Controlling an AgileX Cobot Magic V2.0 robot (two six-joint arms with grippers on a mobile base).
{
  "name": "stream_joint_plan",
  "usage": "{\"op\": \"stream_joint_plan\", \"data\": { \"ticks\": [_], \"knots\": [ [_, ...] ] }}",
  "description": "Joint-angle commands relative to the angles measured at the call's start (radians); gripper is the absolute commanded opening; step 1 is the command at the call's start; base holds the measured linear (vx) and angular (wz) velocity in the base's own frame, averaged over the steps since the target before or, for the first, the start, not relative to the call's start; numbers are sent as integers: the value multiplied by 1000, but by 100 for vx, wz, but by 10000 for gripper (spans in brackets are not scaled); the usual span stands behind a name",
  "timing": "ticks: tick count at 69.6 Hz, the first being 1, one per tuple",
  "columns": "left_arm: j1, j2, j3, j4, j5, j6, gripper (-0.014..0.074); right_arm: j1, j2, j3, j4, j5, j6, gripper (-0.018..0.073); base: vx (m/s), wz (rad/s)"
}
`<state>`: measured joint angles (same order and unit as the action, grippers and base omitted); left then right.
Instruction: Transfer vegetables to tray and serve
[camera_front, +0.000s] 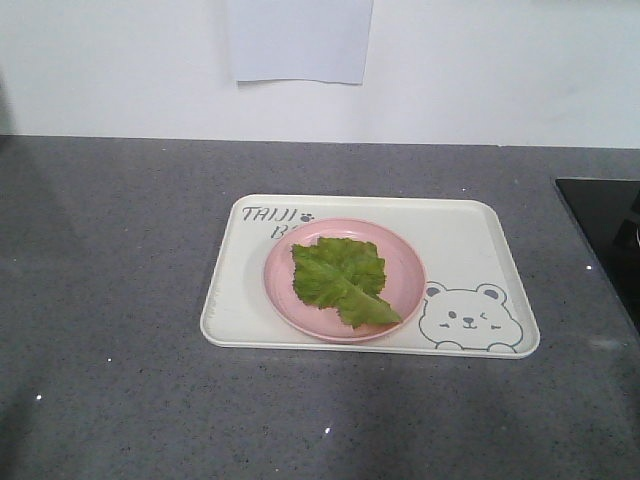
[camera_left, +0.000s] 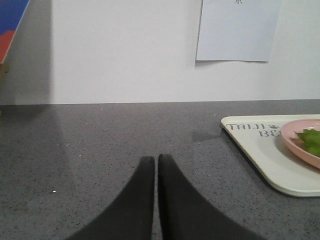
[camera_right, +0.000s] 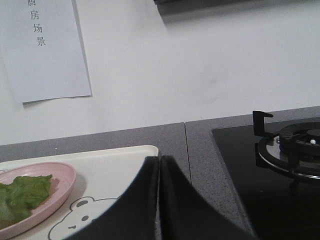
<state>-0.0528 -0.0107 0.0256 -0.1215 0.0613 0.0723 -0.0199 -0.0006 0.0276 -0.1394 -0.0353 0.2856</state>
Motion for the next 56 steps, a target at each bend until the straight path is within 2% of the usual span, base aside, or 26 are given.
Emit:
{"op": "stream_joint_plan", "data": {
  "ticks": [1,56],
  "knots": [
    [3,-15,27,-8,-71,-10,-6,-2,10,16,-8,-81,-10,-6,0,0],
    [3,-15,27,-8,-71,-10,-6,-2,10,16,-8,-81,-10,-6,0,0]
  ]
}}
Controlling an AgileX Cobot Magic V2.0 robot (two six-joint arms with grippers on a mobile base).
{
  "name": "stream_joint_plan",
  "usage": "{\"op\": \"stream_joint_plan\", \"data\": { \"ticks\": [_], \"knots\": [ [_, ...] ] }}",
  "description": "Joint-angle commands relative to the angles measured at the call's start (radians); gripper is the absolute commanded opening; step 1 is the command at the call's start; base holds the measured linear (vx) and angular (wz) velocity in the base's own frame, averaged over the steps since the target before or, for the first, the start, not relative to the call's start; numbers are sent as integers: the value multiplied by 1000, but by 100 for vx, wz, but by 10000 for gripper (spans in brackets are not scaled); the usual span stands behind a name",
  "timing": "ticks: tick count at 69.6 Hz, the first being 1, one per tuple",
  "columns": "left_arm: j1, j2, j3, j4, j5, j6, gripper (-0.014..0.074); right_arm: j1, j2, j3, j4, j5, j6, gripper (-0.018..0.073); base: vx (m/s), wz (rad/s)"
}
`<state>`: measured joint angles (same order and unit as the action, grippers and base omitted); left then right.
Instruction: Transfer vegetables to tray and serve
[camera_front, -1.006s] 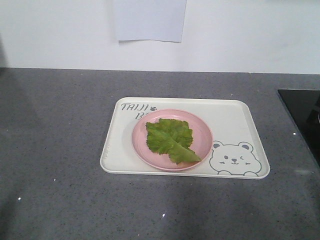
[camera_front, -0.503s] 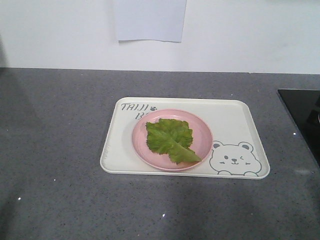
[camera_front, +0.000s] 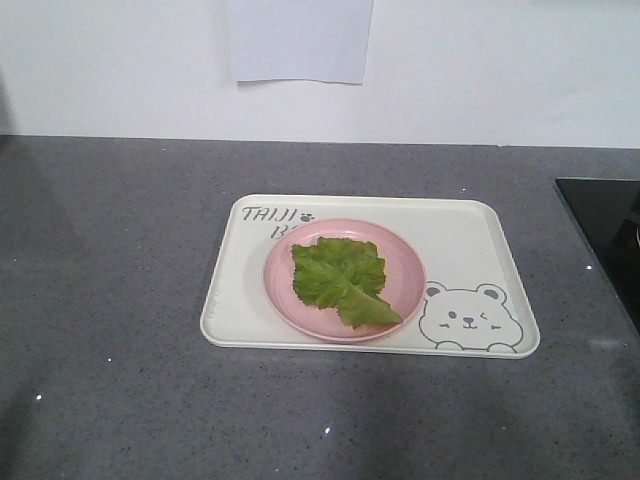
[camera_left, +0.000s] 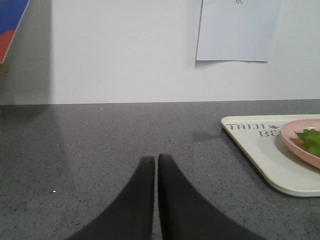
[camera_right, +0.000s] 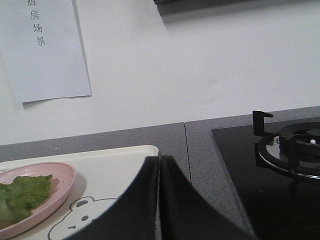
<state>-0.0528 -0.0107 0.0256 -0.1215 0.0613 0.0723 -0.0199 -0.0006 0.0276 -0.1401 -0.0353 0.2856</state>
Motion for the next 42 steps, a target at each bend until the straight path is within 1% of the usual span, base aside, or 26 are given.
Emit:
{"op": "stream_joint_plan", "data": {
  "ticks": [1,42],
  "knots": [
    [3,-15,27,-8,-71,-10,-6,-2,10,16,-8,-81,-10,-6,0,0],
    [3,-15,27,-8,-71,-10,-6,-2,10,16,-8,-81,-10,-6,0,0]
  ]
}}
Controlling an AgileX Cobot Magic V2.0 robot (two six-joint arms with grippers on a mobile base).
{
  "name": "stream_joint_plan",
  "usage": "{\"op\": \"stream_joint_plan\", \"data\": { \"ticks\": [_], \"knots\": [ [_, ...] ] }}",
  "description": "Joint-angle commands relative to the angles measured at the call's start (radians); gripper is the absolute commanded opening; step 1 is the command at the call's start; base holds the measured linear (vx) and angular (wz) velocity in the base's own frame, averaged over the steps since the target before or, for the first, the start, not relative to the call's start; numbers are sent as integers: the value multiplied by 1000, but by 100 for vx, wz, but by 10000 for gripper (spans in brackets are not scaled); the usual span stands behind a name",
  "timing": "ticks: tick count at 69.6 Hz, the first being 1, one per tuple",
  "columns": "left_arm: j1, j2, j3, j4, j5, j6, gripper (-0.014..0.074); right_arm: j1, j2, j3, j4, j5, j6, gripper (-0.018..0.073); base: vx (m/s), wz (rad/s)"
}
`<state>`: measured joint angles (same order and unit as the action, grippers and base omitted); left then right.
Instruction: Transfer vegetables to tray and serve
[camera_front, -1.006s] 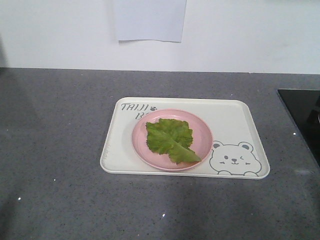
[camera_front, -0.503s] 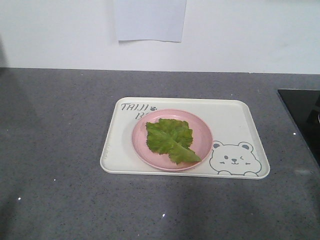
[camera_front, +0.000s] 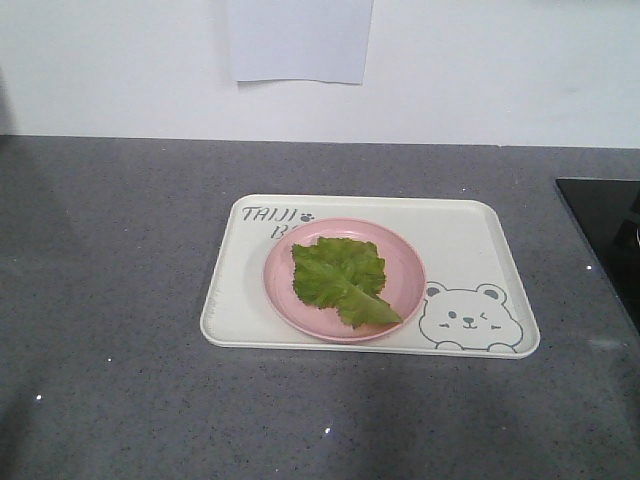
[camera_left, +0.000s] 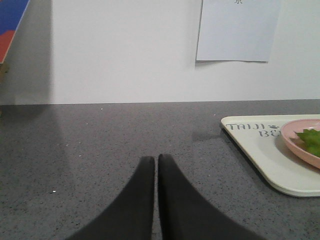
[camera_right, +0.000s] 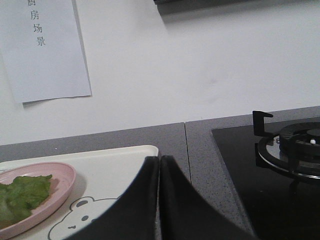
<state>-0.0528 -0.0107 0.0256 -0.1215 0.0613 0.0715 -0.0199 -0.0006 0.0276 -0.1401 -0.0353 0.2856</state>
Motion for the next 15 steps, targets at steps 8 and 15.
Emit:
{"op": "stream_joint_plan", "data": {
  "ticks": [8,15],
  "knots": [
    [3,-15,27,-8,-71,-9,-6,-2,10,16,-8,-81,-10,-6,0,0],
    [3,-15,27,-8,-71,-9,-6,-2,10,16,-8,-81,-10,-6,0,0]
  ]
}}
